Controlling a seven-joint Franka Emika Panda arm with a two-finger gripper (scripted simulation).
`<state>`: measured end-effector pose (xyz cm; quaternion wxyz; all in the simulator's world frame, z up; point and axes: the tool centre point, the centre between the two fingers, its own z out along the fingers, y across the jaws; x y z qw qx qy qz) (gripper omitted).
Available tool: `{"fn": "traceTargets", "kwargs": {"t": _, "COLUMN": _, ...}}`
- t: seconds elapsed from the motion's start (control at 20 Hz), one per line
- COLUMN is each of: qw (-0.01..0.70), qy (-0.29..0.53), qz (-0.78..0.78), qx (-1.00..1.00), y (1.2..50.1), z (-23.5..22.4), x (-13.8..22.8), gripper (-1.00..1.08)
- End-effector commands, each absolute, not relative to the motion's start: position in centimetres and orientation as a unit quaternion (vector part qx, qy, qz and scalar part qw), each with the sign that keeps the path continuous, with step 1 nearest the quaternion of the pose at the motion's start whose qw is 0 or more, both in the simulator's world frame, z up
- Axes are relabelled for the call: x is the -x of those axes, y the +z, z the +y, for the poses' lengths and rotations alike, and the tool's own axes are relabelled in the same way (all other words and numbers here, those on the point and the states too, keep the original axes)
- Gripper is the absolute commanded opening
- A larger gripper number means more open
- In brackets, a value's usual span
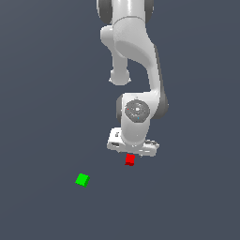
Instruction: Stack the red cube on top of the green cube.
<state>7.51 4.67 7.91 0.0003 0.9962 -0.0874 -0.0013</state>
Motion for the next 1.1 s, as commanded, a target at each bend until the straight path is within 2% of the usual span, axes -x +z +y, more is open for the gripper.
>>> {"fn": "traceTargets", "kwargs": {"t": 0.0, "qw": 0.0, "qy": 0.0, "qz": -0.094, "qx": -0.996, "y": 7.4, "z": 4.8, "x": -8.1, "gripper": 1.0}}
{"fn": "traceTargets", "kwargs": {"t": 0.55, "qw": 0.0, "qy": 0.0, "qz": -0.1, "qx": -0.995, "y": 6.6, "z": 4.9, "x": -8.5, "gripper": 1.0}}
{"fn": "traceTargets", "kwargs": {"t": 1.05, "qw": 0.0, "qy": 0.0, "qz": -0.101, "qx": -0.995, "y": 2.2, "z": 4.9, "x": -8.5, "gripper": 1.0}}
